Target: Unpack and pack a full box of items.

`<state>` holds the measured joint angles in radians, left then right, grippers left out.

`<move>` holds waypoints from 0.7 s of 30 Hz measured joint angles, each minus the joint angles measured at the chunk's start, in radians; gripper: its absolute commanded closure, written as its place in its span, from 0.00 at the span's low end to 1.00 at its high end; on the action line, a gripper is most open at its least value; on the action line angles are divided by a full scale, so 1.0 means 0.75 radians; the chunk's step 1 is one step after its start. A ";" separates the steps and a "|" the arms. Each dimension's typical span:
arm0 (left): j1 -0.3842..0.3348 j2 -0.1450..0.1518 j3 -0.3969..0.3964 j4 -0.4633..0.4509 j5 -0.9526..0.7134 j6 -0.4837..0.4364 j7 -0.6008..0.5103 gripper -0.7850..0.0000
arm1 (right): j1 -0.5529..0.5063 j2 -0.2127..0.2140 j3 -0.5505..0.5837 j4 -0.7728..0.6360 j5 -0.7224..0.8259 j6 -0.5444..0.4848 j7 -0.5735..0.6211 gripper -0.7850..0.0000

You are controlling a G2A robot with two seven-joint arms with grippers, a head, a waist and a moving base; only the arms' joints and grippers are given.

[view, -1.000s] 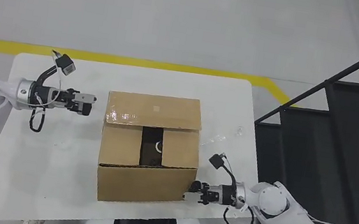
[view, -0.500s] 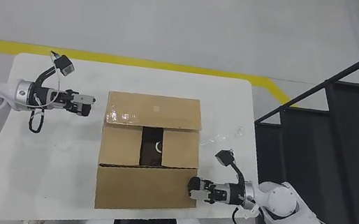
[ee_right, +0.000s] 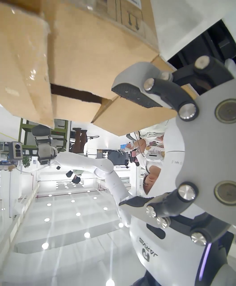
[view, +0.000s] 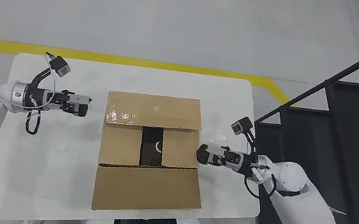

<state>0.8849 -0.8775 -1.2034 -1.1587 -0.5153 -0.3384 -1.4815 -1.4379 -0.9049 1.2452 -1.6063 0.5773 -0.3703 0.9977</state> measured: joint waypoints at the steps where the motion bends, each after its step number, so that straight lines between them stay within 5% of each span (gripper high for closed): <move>1: 0.003 0.002 -0.005 -0.002 -0.001 0.001 -0.001 0.00 | 0.027 -0.007 -0.023 0.026 -0.003 0.009 -0.019 0.00; 12: 0.036 0.013 -0.038 -0.031 0.004 0.008 0.005 0.00 | 0.279 -0.073 -0.179 0.279 0.029 0.089 -0.109 0.00; 21: 0.052 0.017 -0.047 -0.050 0.008 0.019 0.019 0.00 | 0.387 -0.106 -0.195 0.276 0.123 0.032 -0.083 0.00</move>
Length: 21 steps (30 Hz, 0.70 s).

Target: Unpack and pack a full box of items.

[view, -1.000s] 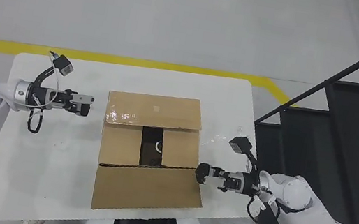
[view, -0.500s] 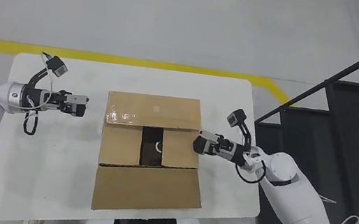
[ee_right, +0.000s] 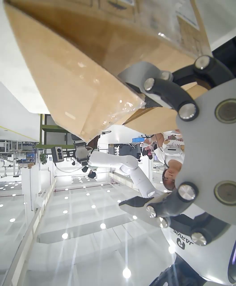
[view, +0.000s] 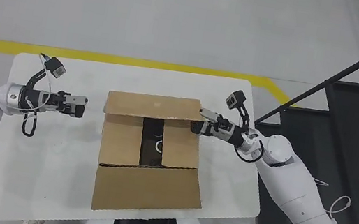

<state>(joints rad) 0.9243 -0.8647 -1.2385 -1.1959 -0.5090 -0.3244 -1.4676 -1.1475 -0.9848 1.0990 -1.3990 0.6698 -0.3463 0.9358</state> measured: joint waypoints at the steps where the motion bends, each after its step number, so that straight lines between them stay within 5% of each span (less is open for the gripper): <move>1: 0.001 0.000 0.002 -0.005 0.000 0.001 0.000 0.00 | 0.016 -0.005 -0.003 0.001 0.006 -0.005 -0.016 0.00; 10: -0.003 -0.005 0.026 -0.025 0.010 0.014 0.005 0.00 | 0.203 -0.074 -0.107 0.073 -0.074 -0.066 -0.248 0.00; 21: 0.006 -0.001 0.016 -0.038 0.017 0.029 0.003 0.00 | 0.468 -0.184 -0.300 0.395 -0.407 -0.083 -0.589 0.00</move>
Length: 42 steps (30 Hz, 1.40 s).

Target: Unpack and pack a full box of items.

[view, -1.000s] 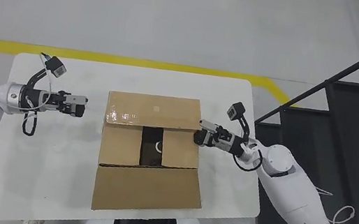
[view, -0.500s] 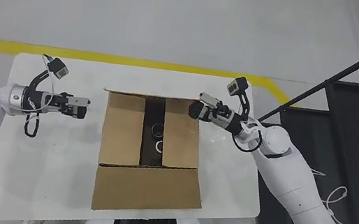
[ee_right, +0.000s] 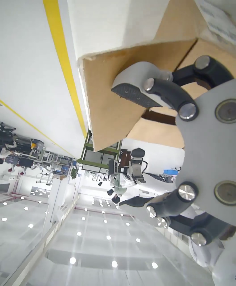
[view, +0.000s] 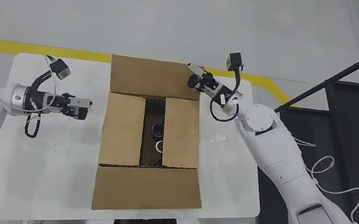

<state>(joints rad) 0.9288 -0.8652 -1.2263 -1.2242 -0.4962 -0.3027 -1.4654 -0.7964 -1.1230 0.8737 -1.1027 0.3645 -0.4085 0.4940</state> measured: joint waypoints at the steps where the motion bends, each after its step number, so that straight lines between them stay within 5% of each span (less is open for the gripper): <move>1: 0.002 0.001 -0.002 -0.002 0.000 0.001 0.000 0.00 | 0.013 -0.007 -0.013 0.024 -0.030 0.003 -0.021 0.00; 15: 0.006 0.001 0.005 -0.026 0.002 0.019 0.004 0.00 | 0.130 -0.086 -0.130 0.188 -0.379 0.090 -0.132 0.00; 22: 0.001 -0.005 0.027 -0.014 -0.006 0.012 0.003 0.00 | 0.128 -0.101 -0.108 0.176 -0.360 0.054 -0.104 0.00; 29: -0.005 -0.008 0.030 -0.002 0.004 -0.019 0.034 0.00 | 0.013 -0.060 0.025 -0.110 -0.270 -0.016 -0.003 0.00; 36: -0.019 0.012 0.015 -0.157 0.450 -0.035 0.281 0.00 | -0.269 -0.002 0.094 -0.482 -0.252 0.274 0.225 0.00; 42: -0.062 0.025 0.053 -0.329 0.783 0.074 0.253 0.00 | -0.453 0.015 0.083 -0.639 -0.363 0.394 0.189 0.00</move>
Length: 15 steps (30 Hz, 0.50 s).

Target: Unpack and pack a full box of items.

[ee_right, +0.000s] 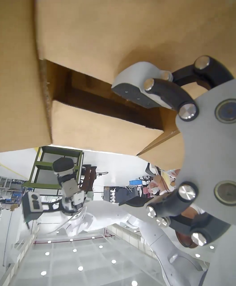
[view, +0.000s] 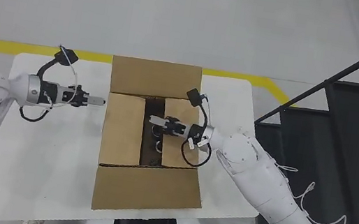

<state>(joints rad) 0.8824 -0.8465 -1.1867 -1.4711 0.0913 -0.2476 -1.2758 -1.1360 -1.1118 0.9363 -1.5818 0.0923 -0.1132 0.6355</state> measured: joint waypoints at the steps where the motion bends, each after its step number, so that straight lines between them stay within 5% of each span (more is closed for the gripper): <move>1: -0.014 0.000 0.017 -0.022 0.049 0.009 -0.018 0.00 | -0.013 -0.001 -0.003 -0.009 -0.007 0.009 -0.013 0.00; 7: -0.099 -0.015 0.137 -0.085 0.191 0.059 -0.149 0.00 | -0.036 -0.008 -0.016 -0.024 -0.007 0.032 -0.054 0.00; 15: -0.102 -0.016 0.143 -0.082 0.180 0.064 -0.154 0.00 | -0.036 -0.008 -0.015 -0.023 -0.007 0.032 -0.053 0.00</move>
<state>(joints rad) 0.8057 -0.8587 -1.0796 -1.5328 0.2261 -0.1999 -1.3911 -1.1630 -1.1179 0.9248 -1.5993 0.0870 -0.0895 0.5960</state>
